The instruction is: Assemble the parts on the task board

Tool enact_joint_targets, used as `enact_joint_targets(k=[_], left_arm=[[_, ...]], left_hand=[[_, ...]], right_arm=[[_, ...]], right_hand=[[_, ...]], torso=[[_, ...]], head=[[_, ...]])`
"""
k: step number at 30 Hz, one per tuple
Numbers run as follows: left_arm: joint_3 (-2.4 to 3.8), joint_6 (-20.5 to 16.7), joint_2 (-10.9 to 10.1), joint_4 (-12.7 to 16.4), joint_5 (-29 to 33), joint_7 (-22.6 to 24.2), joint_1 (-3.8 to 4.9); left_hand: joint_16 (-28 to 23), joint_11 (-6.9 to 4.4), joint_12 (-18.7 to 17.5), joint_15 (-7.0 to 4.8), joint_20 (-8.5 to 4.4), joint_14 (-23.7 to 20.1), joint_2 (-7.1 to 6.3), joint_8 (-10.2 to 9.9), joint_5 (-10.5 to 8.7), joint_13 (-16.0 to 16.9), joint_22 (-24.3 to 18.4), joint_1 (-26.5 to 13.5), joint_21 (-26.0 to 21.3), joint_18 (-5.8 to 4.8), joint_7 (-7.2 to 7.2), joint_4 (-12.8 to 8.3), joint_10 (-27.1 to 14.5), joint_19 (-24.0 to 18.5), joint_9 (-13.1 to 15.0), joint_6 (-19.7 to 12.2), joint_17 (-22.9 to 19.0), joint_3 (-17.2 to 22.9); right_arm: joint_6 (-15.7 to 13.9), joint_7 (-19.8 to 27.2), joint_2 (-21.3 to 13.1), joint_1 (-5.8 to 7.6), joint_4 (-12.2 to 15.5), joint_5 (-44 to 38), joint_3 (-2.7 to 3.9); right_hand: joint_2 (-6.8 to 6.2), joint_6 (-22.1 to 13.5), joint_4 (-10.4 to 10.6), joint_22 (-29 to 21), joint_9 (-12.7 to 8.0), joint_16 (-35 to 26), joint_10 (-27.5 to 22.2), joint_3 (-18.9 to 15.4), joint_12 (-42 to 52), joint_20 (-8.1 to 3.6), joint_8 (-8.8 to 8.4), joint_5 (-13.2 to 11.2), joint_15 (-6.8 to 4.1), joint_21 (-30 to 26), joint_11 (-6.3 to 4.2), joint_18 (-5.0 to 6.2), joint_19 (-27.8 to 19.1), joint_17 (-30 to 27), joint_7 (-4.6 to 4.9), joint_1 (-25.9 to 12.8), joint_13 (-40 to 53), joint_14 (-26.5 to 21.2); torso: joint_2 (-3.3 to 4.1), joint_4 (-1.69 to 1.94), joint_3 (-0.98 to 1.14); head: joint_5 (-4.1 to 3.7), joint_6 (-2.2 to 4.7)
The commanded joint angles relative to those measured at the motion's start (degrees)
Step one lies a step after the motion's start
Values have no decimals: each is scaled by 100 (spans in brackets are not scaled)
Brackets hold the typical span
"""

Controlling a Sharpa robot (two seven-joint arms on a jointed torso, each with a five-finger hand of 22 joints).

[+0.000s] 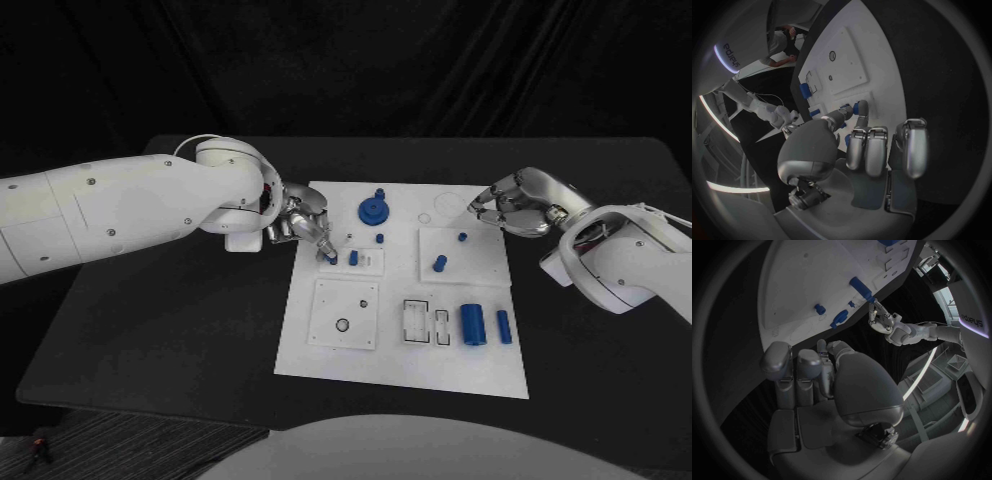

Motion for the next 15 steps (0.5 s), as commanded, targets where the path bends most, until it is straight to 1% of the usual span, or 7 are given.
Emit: enact_joint_targets(k=[1,6,15], left_arm=[[2,140,18,-4,19,25,-12],[2,160,29,-19,19,21,-13],[2,188,37,-44,19,14,-18]], left_hand=[[15,55,15,21,39,595,11,-25,-39,1507,1234,-48,-36,85,-22,28,600,151,-9,31,1509,-6],[15,54,15,21,39,595,44,-33,-139,1507,1233,-56,-39,86,-23,65,600,150,-27,39,1509,-46],[15,55,15,21,39,595,82,-39,-183,1507,1230,-65,-49,88,-20,103,600,145,-39,43,1509,-67]], right_arm=[[37,-118,-4,-12,7,-31,4],[43,-121,1,-13,2,-31,4],[53,-129,4,-18,-4,-31,4]], right_hand=[[17,41,11,241,6,-27,-7,27,-20,-24,11,17,-34,-32,-36,-22,-27,-5,-5,67,-1712,34],[17,41,11,241,6,-27,-7,27,-20,-24,11,17,-34,-32,-36,-22,-27,-5,-5,67,-1712,34],[12,44,0,236,10,-39,-10,53,-37,-23,13,10,-34,-55,-36,-19,-31,-25,-5,55,-1726,32]], torso=[[-1,-1,2],[0,-1,1],[0,0,0]], head=[[-2,-1],[6,-1],[9,-1]])
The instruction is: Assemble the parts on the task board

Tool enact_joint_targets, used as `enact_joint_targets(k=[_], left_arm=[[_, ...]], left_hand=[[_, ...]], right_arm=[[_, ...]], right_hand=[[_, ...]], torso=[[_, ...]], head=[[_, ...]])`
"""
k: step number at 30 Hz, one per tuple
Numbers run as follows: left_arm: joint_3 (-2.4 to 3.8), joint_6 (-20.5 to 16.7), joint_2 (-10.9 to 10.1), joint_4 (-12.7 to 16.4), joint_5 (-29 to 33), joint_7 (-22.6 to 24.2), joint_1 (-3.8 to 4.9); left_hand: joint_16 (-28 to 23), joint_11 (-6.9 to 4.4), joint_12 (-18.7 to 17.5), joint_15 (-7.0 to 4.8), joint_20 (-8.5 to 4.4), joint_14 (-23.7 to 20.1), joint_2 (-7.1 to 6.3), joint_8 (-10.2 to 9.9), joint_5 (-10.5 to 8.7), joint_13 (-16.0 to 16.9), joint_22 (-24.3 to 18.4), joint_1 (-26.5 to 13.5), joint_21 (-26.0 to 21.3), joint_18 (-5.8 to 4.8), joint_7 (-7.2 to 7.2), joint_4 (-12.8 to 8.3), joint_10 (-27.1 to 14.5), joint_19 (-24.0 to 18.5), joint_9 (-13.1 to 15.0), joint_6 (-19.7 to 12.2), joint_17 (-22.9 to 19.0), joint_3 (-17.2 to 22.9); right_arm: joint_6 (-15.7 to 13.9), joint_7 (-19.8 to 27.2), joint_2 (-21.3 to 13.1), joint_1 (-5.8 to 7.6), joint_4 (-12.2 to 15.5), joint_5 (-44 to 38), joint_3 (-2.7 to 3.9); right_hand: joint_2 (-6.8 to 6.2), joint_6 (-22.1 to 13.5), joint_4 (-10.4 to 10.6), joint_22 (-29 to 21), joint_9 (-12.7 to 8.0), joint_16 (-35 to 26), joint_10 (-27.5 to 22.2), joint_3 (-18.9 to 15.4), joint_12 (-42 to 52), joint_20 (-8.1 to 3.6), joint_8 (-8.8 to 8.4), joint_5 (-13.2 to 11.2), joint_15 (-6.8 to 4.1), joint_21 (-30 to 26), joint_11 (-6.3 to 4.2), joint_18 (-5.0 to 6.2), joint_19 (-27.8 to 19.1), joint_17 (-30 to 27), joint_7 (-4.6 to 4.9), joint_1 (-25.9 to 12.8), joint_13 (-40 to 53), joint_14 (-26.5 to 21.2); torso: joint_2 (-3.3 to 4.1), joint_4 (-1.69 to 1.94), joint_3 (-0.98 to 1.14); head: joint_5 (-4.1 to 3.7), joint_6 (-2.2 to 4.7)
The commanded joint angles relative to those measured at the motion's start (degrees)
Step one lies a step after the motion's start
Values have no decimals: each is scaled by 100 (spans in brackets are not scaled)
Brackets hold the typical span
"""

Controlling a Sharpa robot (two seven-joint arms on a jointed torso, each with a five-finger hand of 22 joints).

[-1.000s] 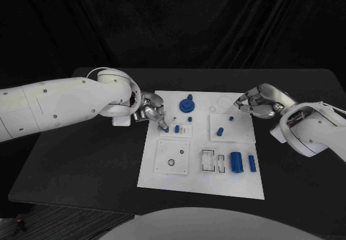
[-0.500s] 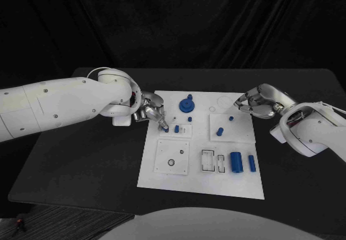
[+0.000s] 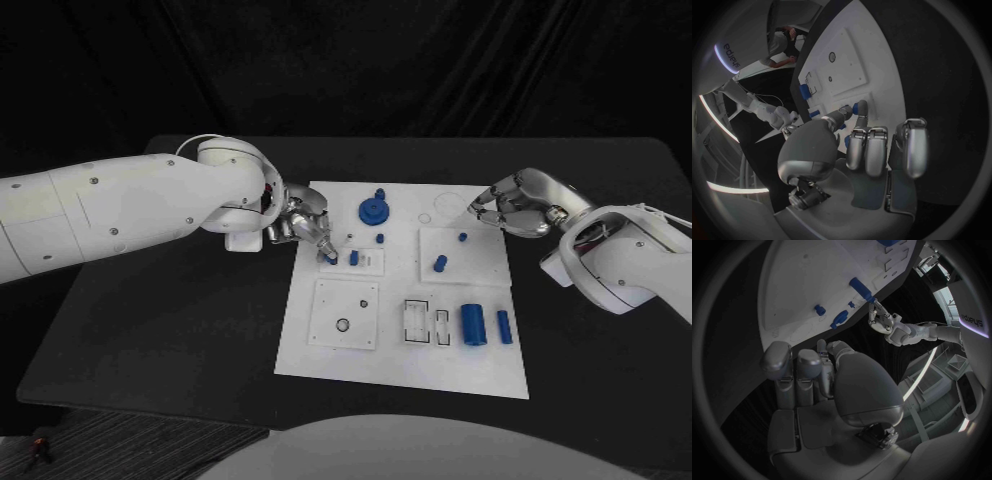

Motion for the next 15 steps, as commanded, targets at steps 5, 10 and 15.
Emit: enact_joint_targets(k=[5,10,15], left_arm=[[3,87,23,-8,18,25,-17],[2,62,36,-13,18,27,-21],[2,31,48,-19,18,31,-26]], left_hand=[[15,59,15,23,39,595,89,-47,-48,1507,1227,-60,-39,90,3,94,600,139,-24,26,1509,-36],[15,59,15,24,40,595,106,-50,-47,1507,1225,-62,-46,91,3,108,600,136,-28,25,1509,-41],[15,59,15,24,40,595,108,-51,-46,1507,1222,-62,-56,94,3,110,600,131,-29,24,1509,-42]], right_arm=[[35,-116,1,-19,-3,-31,4],[42,-116,3,-24,-5,-31,4],[48,-117,3,-32,-6,-31,4]], right_hand=[[3,45,0,237,5,-39,-2,21,-40,-23,13,10,-48,-11,-44,-18,-31,-5,-5,45,-1726,36],[0,45,-5,237,6,-44,-5,28,-49,-23,14,9,-48,-16,-44,-18,-32,-11,-5,42,-1734,35],[0,45,-5,237,6,-44,-5,28,-49,-23,14,9,-48,-16,-44,-18,-32,-11,-5,42,-1734,35]], torso=[[1,1,-1],[2,1,-3],[0,2,-2]], head=[[3,-1],[2,-1],[-4,-1]])
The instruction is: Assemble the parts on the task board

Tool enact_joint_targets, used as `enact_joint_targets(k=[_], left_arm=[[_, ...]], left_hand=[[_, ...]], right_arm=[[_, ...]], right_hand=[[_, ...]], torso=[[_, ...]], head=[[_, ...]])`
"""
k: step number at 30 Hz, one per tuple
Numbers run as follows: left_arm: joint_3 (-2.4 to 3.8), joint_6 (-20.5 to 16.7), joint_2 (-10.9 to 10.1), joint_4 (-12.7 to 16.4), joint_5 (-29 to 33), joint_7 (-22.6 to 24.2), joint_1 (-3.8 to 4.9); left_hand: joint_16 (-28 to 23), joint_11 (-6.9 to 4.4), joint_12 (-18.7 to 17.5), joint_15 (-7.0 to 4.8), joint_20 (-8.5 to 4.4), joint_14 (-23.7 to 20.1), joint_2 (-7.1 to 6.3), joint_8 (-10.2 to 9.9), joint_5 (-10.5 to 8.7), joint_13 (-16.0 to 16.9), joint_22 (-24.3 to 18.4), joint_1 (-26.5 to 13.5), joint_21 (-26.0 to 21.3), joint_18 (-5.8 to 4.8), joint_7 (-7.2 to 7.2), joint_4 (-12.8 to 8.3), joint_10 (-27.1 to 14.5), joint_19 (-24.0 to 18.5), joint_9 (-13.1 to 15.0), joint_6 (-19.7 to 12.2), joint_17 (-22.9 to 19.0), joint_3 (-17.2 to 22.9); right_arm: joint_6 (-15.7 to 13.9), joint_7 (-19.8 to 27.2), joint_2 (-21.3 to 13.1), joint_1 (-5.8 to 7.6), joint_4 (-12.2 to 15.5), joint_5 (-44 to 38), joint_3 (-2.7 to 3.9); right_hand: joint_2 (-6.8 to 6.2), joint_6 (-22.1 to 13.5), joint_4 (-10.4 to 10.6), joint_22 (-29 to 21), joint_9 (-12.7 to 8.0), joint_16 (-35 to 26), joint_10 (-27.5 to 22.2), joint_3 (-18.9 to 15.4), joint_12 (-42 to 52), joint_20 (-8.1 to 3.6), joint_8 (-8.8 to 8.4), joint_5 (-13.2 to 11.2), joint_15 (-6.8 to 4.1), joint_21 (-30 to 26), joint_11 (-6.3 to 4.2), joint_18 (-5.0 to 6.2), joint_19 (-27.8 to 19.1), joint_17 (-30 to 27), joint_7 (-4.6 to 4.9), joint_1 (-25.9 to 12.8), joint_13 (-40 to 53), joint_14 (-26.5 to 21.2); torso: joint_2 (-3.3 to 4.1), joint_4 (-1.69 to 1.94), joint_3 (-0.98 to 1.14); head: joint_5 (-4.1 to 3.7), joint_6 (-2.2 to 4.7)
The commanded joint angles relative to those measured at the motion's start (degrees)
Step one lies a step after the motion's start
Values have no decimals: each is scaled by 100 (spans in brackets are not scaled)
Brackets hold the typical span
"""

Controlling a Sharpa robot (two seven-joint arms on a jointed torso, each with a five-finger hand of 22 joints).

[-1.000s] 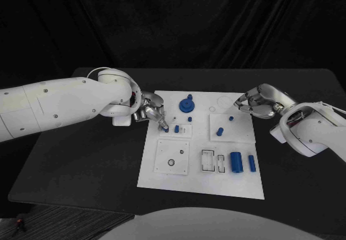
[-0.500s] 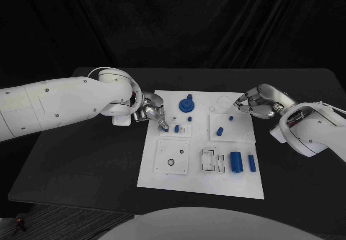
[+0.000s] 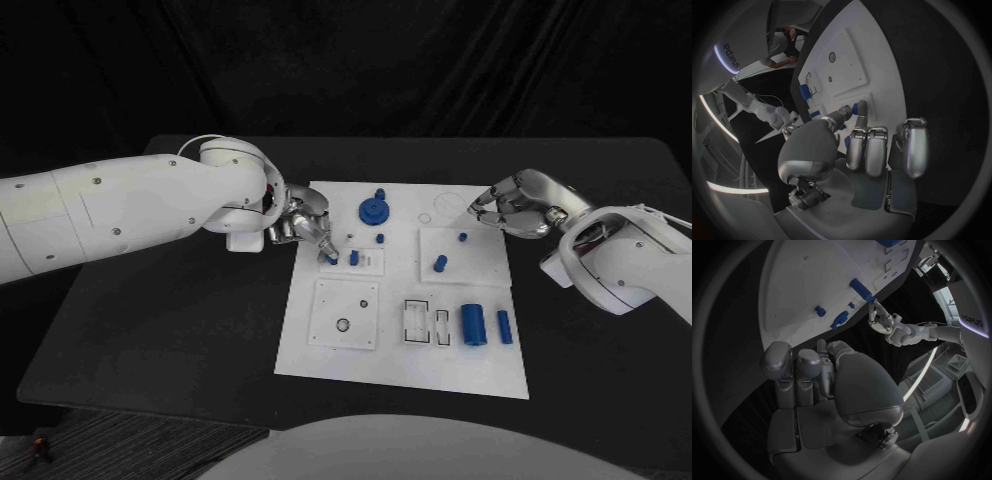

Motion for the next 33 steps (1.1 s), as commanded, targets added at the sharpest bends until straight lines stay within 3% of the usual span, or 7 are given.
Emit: enact_joint_targets(k=[1,14,22,30,33], left_arm=[[3,17,17,-4,18,38,-18],[3,-15,47,-35,18,41,-39],[3,-35,55,-45,18,43,-48],[3,-71,26,-24,18,50,-50],[3,-90,16,-9,18,53,-50]], left_hand=[[15,59,15,24,40,595,54,-28,-26,1507,1222,-7,-31,94,3,30,600,131,-6,24,1509,6],[15,60,15,25,41,595,70,-39,-25,1507,1211,1,-68,102,4,39,600,112,-14,8,1509,2],[15,61,15,27,43,595,90,-54,-135,1507,1203,70,-93,107,3,30,600,99,-30,-6,1509,-38],[15,65,15,28,44,595,76,-64,230,1507,1202,254,-102,108,13,-87,600,97,-44,-24,1509,-30],[15,65,15,28,44,595,70,-64,246,1507,1204,262,-97,107,13,-96,600,100,-44,-24,1509,-31]], right_arm=[[31,-108,0,-22,-2,-30,3],[40,-106,-4,-44,-3,-30,3],[48,-106,-6,-51,-5,-30,3],[53,-107,-8,-54,-6,-30,3],[53,-106,-10,-55,-6,-30,3]], right_hand=[[-1,45,-5,238,7,-20,-4,28,-25,-23,14,9,-38,-16,-45,-18,-32,-5,-5,41,-1735,15],[-1,45,-5,238,7,-20,-4,28,-25,-23,14,9,-38,-16,-45,-18,-32,-5,-5,41,-1735,15],[0,45,-12,236,9,-29,-5,43,-31,-23,14,10,-38,-24,-45,-17,-33,-18,-6,39,-1739,13],[0,46,-17,236,10,-30,-6,51,-36,-23,14,11,-38,-27,-46,-16,-33,-20,-6,39,-1743,13],[0,46,-17,236,10,-30,-6,51,-36,-23,14,11,-38,-27,-46,-16,-33,-20,-6,39,-1743,13]], torso=[[-1,1,0],[1,2,0],[2,1,-1],[2,1,-2],[3,2,-1]], head=[[-6,-1],[-7,-1],[0,-1],[-2,-1],[-3,-1]])
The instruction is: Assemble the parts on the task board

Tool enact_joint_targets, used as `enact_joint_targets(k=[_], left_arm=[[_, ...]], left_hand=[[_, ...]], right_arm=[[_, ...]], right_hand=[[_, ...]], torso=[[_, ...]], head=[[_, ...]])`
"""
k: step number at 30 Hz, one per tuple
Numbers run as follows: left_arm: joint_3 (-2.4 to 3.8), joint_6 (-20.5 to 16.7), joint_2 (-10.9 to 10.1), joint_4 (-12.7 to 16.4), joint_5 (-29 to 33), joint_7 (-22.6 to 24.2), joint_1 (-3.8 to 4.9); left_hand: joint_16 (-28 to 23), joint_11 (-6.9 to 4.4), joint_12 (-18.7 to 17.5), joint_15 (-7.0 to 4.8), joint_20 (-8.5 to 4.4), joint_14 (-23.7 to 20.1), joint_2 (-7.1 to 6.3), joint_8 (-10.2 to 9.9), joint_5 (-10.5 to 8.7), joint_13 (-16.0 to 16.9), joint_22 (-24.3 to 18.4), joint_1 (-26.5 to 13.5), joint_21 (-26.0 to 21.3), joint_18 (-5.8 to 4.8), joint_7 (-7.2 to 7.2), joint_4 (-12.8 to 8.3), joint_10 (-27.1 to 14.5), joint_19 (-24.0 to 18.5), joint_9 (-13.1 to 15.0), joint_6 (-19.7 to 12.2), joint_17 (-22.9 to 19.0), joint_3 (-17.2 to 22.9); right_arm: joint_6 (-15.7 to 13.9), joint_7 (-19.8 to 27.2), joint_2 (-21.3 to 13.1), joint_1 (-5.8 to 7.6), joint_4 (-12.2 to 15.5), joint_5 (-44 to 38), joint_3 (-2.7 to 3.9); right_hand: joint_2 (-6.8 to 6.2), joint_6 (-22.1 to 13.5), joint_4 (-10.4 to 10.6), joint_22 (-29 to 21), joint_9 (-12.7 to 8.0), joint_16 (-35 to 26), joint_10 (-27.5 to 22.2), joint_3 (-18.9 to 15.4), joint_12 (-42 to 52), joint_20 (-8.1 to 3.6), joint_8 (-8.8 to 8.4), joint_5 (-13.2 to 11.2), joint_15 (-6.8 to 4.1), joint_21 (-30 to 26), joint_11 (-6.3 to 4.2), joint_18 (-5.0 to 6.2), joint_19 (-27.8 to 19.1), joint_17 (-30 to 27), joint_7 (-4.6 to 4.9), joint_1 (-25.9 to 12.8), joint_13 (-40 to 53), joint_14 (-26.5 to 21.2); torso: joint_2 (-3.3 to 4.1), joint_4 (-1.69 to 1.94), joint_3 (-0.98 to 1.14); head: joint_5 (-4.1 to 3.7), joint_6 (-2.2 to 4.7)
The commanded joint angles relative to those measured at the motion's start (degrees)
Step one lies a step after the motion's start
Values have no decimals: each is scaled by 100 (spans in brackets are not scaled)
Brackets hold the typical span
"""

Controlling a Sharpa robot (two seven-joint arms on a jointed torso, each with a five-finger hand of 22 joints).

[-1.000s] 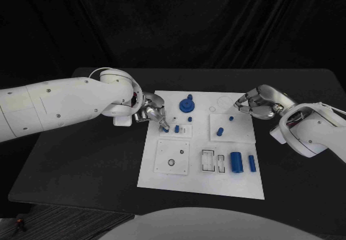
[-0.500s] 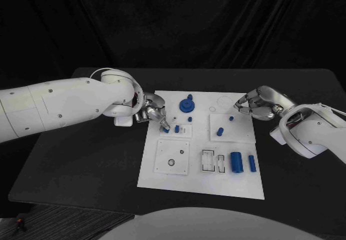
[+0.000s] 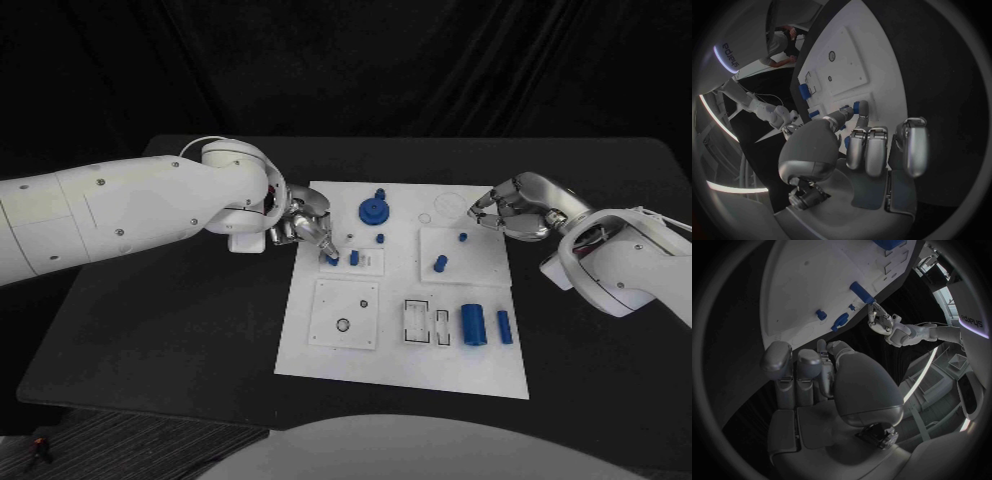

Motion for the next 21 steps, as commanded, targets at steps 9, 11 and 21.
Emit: enact_joint_targets(k=[9,11,21], left_arm=[[-2,-139,-42,48,7,57,-16],[-2,-155,-52,52,7,58,-16],[-1,-191,-69,55,4,61,-15]], left_hand=[[15,28,15,27,44,595,-20,-15,60,1507,1204,81,-17,106,-12,-67,605,101,3,-2,1509,-1],[15,27,15,27,44,595,-23,-14,72,1507,1203,85,-23,108,-12,-72,605,99,3,-1,1509,-2],[15,32,15,28,44,595,-62,-6,83,1507,1205,59,-16,106,-8,-66,605,104,4,14,1509,-38]], right_arm=[[21,-109,-20,-17,5,-30,4],[19,-112,-23,-17,7,-30,4],[17,-130,-29,-17,12,-30,4]], right_hand=[[2,46,-1,238,6,-30,-6,35,-20,-23,14,11,-30,-28,-46,-16,-33,-7,-6,42,-1743,27],[2,46,-1,238,6,-30,-6,35,-20,-23,14,11,-30,-28,-46,-16,-33,-7,-6,42,-1743,27],[2,46,-1,238,6,-30,-6,35,-20,-23,14,11,-30,-28,-46,-16,-33,-7,-6,42,-1743,27]], torso=[[-1,2,0],[-1,1,-2],[-2,2,2]], head=[[-12,-1],[-10,-1],[-24,-1]])
